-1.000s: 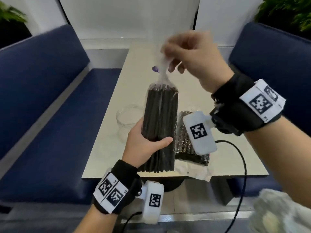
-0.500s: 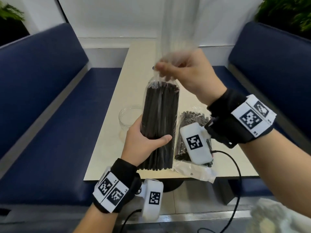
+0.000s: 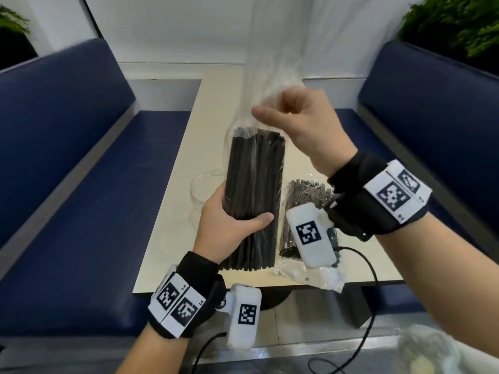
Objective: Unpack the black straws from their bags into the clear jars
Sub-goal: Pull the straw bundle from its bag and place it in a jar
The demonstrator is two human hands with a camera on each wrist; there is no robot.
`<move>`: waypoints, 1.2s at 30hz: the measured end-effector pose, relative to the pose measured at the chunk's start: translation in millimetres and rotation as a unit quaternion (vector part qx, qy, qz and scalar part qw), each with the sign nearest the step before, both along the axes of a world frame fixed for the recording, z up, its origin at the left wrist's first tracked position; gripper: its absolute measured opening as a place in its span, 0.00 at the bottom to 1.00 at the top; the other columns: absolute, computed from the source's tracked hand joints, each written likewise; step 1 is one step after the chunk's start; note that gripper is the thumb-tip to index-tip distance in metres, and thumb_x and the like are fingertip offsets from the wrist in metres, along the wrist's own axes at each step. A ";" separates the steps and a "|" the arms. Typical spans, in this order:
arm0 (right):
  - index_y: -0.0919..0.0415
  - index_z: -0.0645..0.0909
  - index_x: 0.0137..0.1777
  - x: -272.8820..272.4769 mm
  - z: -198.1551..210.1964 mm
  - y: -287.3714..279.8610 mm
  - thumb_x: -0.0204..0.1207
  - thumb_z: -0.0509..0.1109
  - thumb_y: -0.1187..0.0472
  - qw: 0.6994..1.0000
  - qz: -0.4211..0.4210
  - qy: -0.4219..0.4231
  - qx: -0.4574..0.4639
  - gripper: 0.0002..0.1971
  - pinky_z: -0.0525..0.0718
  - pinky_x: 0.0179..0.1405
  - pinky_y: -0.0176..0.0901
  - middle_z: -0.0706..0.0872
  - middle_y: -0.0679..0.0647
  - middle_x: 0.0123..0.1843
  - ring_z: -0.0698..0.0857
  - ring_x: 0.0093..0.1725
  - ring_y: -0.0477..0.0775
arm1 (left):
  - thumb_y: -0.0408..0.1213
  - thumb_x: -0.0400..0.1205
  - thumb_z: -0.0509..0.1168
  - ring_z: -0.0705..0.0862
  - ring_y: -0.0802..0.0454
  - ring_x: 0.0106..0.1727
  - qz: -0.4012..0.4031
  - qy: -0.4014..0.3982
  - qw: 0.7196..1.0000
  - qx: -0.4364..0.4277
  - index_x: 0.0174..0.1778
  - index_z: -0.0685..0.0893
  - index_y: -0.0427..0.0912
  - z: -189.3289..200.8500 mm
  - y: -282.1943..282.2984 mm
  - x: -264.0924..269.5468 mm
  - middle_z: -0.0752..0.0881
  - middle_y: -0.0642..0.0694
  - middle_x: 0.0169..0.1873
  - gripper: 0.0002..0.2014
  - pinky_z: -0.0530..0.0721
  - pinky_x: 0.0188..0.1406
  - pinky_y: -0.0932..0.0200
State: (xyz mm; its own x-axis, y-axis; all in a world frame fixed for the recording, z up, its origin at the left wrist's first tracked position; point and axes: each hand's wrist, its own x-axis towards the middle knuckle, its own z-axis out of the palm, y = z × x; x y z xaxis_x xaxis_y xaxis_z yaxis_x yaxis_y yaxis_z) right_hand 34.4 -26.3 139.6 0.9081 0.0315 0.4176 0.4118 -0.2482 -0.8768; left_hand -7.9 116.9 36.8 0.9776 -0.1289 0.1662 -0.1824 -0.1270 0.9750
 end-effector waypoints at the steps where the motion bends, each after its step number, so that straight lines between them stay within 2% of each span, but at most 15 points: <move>1: 0.56 0.77 0.30 0.8 4.4 -0.2 0.72 0.72 0.67 1.000 0.005 -0.006 0.012 0.12 0.78 0.33 0.28 0.81 0.47 0.26 0.79 0.27 0.37 | 0.34 0.64 0.81 0.84 0.71 0.46 -0.001 0.003 1.000 -0.005 0.46 0.76 0.61 -0.8 0.0 -1.0 0.85 0.63 0.45 0.25 0.85 0.47 0.67; 4: 0.60 0.79 0.36 3.9 17.7 -2.4 0.76 0.69 0.66 0.998 0.023 -0.007 0.057 0.07 0.79 0.33 0.34 0.85 0.44 0.23 0.81 0.25 0.39 | 0.32 0.64 0.81 0.86 0.63 0.51 -0.001 0.002 1.000 -0.017 0.48 0.77 0.59 -1.1 2.0 -2.1 0.86 0.59 0.48 0.25 0.86 0.51 0.60; 6: 0.62 0.79 0.37 3.7 23.1 -3.3 0.78 0.66 0.67 0.990 0.037 -0.007 0.137 0.08 0.81 0.33 0.36 0.85 0.46 0.23 0.83 0.26 0.41 | 0.32 0.64 0.81 0.86 0.62 0.51 0.000 -0.008 1.000 -0.016 0.49 0.78 0.58 0.0 5.5 -2.0 0.86 0.59 0.48 0.25 0.86 0.51 0.60; 10: 0.64 0.76 0.39 2.7 19.3 -1.0 0.82 0.59 0.68 0.944 0.022 0.023 0.328 0.09 0.85 0.34 0.36 0.85 0.48 0.22 0.84 0.25 0.43 | 0.33 0.64 0.81 0.86 0.67 0.47 -0.002 -0.025 1.000 0.011 0.47 0.77 0.59 0.1 13.7 -2.4 0.85 0.62 0.44 0.24 0.86 0.47 0.66; 12: 0.62 0.74 0.38 2.0 14.7 -0.6 0.81 0.60 0.68 0.912 -0.007 0.037 0.408 0.09 0.84 0.29 0.37 0.82 0.48 0.20 0.81 0.22 0.44 | 0.33 0.64 0.80 0.85 0.65 0.48 -0.009 -0.022 0.999 0.032 0.45 0.76 0.61 -1.0 16.5 -4.3 0.84 0.62 0.45 0.25 0.85 0.47 0.66; 16: 0.59 0.71 0.36 -0.1 20.0 -12.4 0.80 0.63 0.67 0.899 -0.068 0.028 0.431 0.10 0.76 0.22 0.33 0.76 0.47 0.18 0.74 0.18 0.43 | 0.34 0.64 0.81 0.84 0.68 0.48 -0.029 -0.006 0.998 0.064 0.45 0.76 0.62 -5.6 22.0 -7.4 0.84 0.63 0.45 0.25 0.83 0.45 0.70; 19: 0.61 0.73 0.41 -0.6 28.5 -24.7 0.81 0.60 0.69 0.880 -0.070 -0.010 0.470 0.08 0.80 0.26 0.33 0.81 0.51 0.26 0.81 0.22 0.44 | 0.33 0.64 0.81 0.84 0.69 0.46 -0.013 0.006 0.998 0.060 0.45 0.76 0.61 -11.1 26.0 -8.5 0.85 0.63 0.44 0.25 0.82 0.42 0.73; 21: 0.62 0.73 0.47 -2.9 26.5 -24.2 0.81 0.60 0.66 0.890 -0.073 -0.006 0.450 0.02 0.83 0.33 0.36 0.84 0.53 0.36 0.86 0.31 0.46 | 0.33 0.65 0.80 0.83 0.69 0.46 0.004 0.010 0.999 0.050 0.45 0.76 0.61 -15.1 26.4 -9.3 0.84 0.63 0.44 0.24 0.81 0.42 0.72; 22: 0.61 0.73 0.51 -5.4 22.0 -21.0 0.80 0.63 0.61 0.913 -0.067 0.017 0.403 0.04 0.83 0.36 0.38 0.84 0.52 0.40 0.86 0.36 0.46 | 0.33 0.65 0.80 0.83 0.68 0.47 0.008 0.012 0.999 0.046 0.45 0.75 0.61 -16.6 25.7 -9.8 0.83 0.63 0.44 0.25 0.81 0.43 0.71; 25: 0.57 0.75 0.56 -13.4 -2.5 -6.2 0.67 0.74 0.50 0.981 0.008 0.122 0.153 0.21 0.83 0.41 0.39 0.84 0.48 0.46 0.86 0.44 0.48 | 0.33 0.65 0.80 0.82 0.67 0.48 0.008 0.018 0.999 0.045 0.46 0.75 0.61 -19.9 20.2 -10.3 0.83 0.62 0.45 0.25 0.82 0.47 0.67; 27: 0.60 0.80 0.50 -21.4 -13.9 5.5 0.70 0.74 0.57 0.990 0.056 0.122 0.037 0.12 0.86 0.45 0.36 0.86 0.55 0.46 0.86 0.43 0.48 | 0.34 0.64 0.81 0.83 0.66 0.50 0.007 0.025 0.998 0.049 0.49 0.76 0.60 -23.6 16.0 -10.2 0.84 0.61 0.46 0.26 0.83 0.50 0.63; 29: 0.61 0.81 0.41 -23.0 -11.7 8.5 0.74 0.71 0.64 0.994 0.046 0.087 0.036 0.02 0.83 0.40 0.32 0.86 0.56 0.38 0.85 0.33 0.44 | 0.34 0.63 0.81 0.84 0.62 0.52 0.010 0.037 0.998 0.049 0.52 0.77 0.57 -28.1 13.6 -10.5 0.85 0.59 0.48 0.27 0.84 0.54 0.57; 32: 0.63 0.82 0.40 -13.5 3.2 -1.6 0.75 0.70 0.66 0.994 0.031 0.047 0.089 0.03 0.80 0.29 0.36 0.86 0.50 0.28 0.81 0.22 0.43 | 0.33 0.63 0.81 0.85 0.55 0.55 0.008 0.044 0.997 0.056 0.58 0.78 0.49 -35.8 13.3 -11.9 0.87 0.52 0.52 0.29 0.85 0.58 0.52; 34: 0.63 0.81 0.39 -8.6 15.2 -8.6 0.77 0.68 0.65 0.991 0.018 0.029 0.133 0.05 0.80 0.23 0.34 0.87 0.51 0.24 0.80 0.19 0.45 | 0.33 0.64 0.81 0.85 0.53 0.56 0.007 0.041 0.997 0.061 0.60 0.78 0.46 -39.4 12.9 -12.7 0.87 0.49 0.53 0.30 0.85 0.59 0.50; 36: 0.63 0.80 0.39 -7.3 21.8 -12.9 0.79 0.65 0.65 0.979 0.003 0.016 0.205 0.08 0.83 0.24 0.35 0.88 0.51 0.26 0.83 0.22 0.45 | 0.33 0.63 0.81 0.85 0.53 0.56 0.007 0.037 0.997 0.063 0.61 0.79 0.45 -41.8 12.4 -12.2 0.87 0.49 0.53 0.30 0.85 0.58 0.51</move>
